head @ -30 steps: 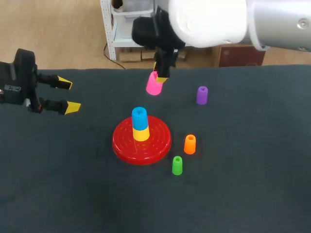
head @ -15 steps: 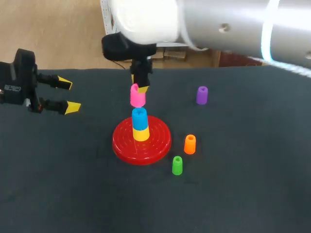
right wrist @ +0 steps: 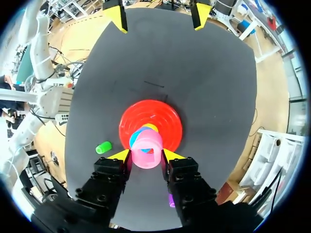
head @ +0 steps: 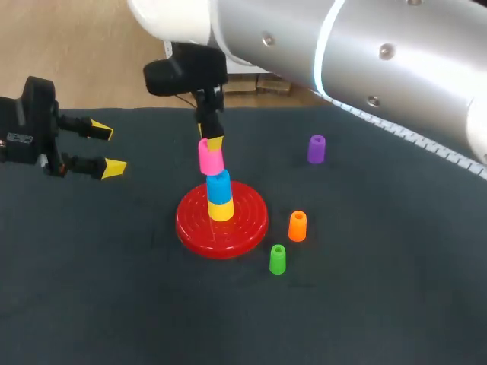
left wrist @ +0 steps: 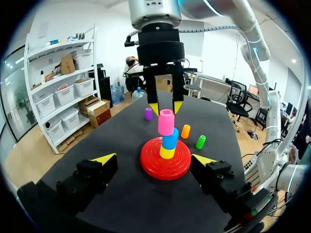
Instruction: Pick up and stack the cylinders on the red base in this order: pink,purple,orange,green
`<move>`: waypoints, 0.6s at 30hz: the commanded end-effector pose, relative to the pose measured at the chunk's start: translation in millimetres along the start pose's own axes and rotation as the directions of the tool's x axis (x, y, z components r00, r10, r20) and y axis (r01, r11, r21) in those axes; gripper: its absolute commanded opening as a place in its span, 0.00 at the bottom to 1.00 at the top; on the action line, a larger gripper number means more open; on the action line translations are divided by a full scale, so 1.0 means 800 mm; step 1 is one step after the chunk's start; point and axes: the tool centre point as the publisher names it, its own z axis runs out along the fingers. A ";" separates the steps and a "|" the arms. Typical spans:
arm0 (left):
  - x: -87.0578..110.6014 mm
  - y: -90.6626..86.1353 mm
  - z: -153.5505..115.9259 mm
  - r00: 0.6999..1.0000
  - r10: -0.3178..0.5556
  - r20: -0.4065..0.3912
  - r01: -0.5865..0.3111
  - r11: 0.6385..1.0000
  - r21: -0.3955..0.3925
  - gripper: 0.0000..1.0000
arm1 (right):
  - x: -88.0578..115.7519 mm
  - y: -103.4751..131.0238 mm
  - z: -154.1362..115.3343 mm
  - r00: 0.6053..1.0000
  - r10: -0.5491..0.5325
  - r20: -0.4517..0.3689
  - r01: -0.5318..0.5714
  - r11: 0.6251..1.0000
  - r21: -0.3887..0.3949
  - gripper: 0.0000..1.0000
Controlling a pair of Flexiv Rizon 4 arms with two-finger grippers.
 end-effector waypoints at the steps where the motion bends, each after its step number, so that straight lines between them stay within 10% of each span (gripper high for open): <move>1: 0.002 0.002 0.001 1.000 0.003 0.003 -0.003 1.000 0.002 1.00 | 0.001 0.013 -0.002 1.000 0.000 0.002 0.000 1.000 0.026 0.00; 18: 0.002 0.002 0.001 1.000 0.003 0.003 -0.003 1.000 0.002 1.00 | 0.004 0.024 0.021 1.000 0.026 -0.009 -0.026 1.000 0.003 0.00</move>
